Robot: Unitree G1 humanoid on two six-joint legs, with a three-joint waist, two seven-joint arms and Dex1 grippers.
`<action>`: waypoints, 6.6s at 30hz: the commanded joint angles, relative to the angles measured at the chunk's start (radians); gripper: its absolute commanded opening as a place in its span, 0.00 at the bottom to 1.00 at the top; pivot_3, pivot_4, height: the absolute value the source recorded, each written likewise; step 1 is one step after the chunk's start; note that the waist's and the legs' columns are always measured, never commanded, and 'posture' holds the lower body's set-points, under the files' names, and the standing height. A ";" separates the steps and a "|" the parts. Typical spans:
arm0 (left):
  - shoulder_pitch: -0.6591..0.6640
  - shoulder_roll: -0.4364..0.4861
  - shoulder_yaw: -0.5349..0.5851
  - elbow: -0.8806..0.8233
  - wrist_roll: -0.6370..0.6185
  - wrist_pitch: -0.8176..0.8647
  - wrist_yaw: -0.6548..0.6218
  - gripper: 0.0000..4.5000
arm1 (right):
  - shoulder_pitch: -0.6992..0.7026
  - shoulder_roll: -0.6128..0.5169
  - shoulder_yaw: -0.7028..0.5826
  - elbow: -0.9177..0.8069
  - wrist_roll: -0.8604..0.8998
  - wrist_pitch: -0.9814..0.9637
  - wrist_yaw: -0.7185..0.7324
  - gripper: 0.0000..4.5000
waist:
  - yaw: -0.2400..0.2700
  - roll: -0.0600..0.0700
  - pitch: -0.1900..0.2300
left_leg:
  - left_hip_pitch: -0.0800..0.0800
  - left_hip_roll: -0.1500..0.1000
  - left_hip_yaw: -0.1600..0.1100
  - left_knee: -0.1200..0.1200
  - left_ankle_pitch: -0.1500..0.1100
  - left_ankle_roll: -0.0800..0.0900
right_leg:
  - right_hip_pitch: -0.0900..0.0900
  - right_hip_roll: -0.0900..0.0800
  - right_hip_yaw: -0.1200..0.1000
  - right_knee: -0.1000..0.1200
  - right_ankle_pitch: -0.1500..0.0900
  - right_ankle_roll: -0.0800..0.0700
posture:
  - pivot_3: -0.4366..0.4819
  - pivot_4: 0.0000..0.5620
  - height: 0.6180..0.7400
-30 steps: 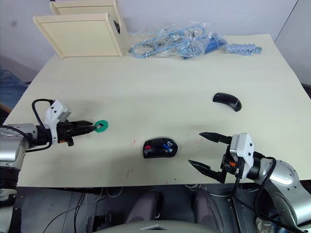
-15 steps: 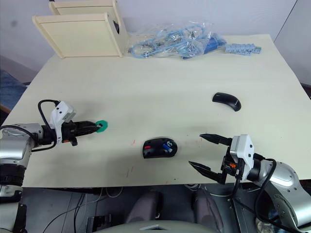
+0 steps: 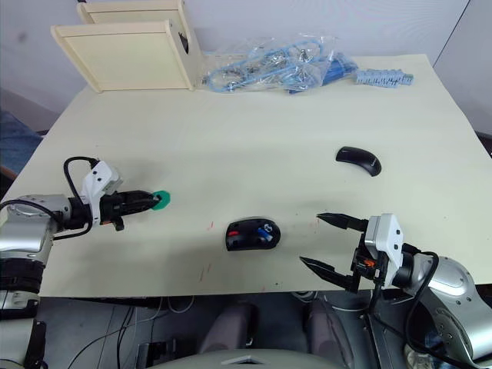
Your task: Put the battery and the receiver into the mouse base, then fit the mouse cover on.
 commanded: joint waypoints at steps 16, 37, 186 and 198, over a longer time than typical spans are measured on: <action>0.003 0.009 -0.016 0.018 0.027 -0.052 -0.028 0.02 | 0.009 -0.004 -0.016 -0.044 0.019 -0.007 -0.002 1.00 | 0.000 0.000 0.000 | 0.000 0.000 0.001 0.000 0.000 0.000 | 0.000 0.000 0.000 0.000 0.000 0.000 | 0.48 0.27 1.00; 0.034 0.147 0.095 -0.393 -0.185 0.225 -0.136 0.02 | -0.205 -0.033 0.000 -0.135 0.134 0.248 -0.211 1.00 | -0.001 -0.001 0.001 | 0.000 0.000 -0.001 0.000 0.000 0.000 | 0.000 0.000 0.000 0.000 0.000 0.000 | 0.48 0.27 1.00; 0.037 -0.216 -0.348 -0.570 -0.023 -0.010 -0.089 0.99 | -0.258 -0.346 -0.140 0.073 1.257 0.703 -0.887 0.00 | 0.001 -0.001 0.001 | -0.016 0.000 0.001 0.005 0.000 0.000 | -0.013 0.001 0.000 0.002 0.001 0.000 | 0.48 0.27 1.00; 0.007 -0.260 -0.363 -0.552 0.002 -0.006 -0.075 0.99 | -0.270 -0.349 -0.127 0.074 1.261 0.697 -0.891 0.00 | 0.002 -0.001 0.001 | -0.016 0.000 0.001 0.005 0.000 0.000 | -0.013 0.001 0.000 0.002 0.001 0.000 | 0.48 0.27 1.00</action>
